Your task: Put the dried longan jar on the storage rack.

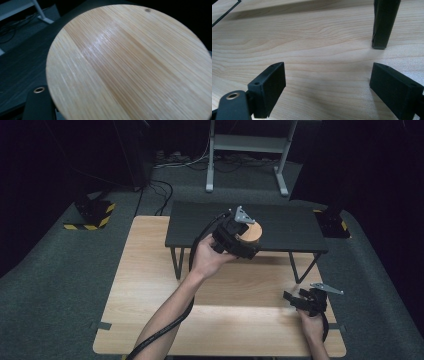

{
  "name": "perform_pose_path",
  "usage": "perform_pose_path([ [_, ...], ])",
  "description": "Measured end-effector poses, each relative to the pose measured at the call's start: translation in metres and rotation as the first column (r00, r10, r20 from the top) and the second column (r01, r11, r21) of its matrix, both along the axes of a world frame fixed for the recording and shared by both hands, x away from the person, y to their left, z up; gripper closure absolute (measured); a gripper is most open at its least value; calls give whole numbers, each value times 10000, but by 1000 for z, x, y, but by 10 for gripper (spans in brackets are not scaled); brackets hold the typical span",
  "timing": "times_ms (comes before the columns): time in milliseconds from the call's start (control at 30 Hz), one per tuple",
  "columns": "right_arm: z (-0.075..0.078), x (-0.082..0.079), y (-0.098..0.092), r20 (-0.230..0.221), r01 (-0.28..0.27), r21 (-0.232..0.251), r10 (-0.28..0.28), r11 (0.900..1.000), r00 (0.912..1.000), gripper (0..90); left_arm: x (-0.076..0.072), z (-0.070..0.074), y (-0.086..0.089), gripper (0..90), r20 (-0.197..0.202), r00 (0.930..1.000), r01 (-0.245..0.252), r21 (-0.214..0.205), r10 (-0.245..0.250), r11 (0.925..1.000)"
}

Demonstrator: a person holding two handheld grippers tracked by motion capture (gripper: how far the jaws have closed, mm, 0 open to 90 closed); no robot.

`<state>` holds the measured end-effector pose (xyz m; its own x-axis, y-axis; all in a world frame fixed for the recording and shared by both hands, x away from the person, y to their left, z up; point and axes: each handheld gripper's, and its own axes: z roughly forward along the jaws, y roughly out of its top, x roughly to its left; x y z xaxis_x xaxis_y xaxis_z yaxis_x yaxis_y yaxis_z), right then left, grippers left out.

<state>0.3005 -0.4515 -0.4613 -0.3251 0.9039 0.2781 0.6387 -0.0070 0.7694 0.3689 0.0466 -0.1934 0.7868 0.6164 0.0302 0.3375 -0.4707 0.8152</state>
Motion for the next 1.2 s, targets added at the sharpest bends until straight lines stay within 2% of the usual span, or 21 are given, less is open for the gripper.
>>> perform_pose_path([
  [67, 0, 0, 0, 0, 6, 19, -6, 10000, 10000, 127, 11, 2, -2, 255, -110, 9992, -395, 82, 396, 9992],
  [100, 0, 0, 0, 0, 6, 19, -6, 10000, 10000, 127, 11, 2, -2, 255, -110, 9992, -395, 82, 396, 9992],
  [233, 0, 0, 0, 2, -4, 23, 4, 10000, 10000, 127, 29, -1, -5, 255, -271, 9945, -1005, 328, 1014, 9944],
  [267, 0, 0, 0, -1, -7, 27, 7, 10000, 10000, 127, 29, -1, -5, 255, -271, 9945, -1005, 328, 1014, 9944],
  [333, 0, 0, 0, -2, -4, 41, 4, 10000, 10000, 127, 37, -5, -6, 255, -340, 9915, -1244, 363, 1256, 9916],
  [500, 0, 0, -1, -5, -14, 65, 14, 10000, 10000, 127, 47, -10, -15, 255, -301, 9838, -1743, 719, 1768, 9821],
  [533, 0, 0, -1, -4, -16, 71, 16, 10000, 10000, 127, 49, -11, -15, 255, -319, 9824, -1816, 681, 1840, 9810],
  [800, -1, 0, -2, -7, -18, 104, 18, 9999, 10000, 127, 59, -21, -15, 254, -367, 9741, -2210, 518, 2230, 9739],
  [1033, -1, 0, -2, -15, -19, 140, 19, 9999, 10000, 127, 65, -26, -16, 255, -488, 9715, -2291, 601, 2321, 9716],
  [1200, -1, 1, -2, -19, -29, 148, 29, 9999, 10000, 127, 69, -28, -16, 255, -654, 9724, -2204, 581, 2240, 9737],
])
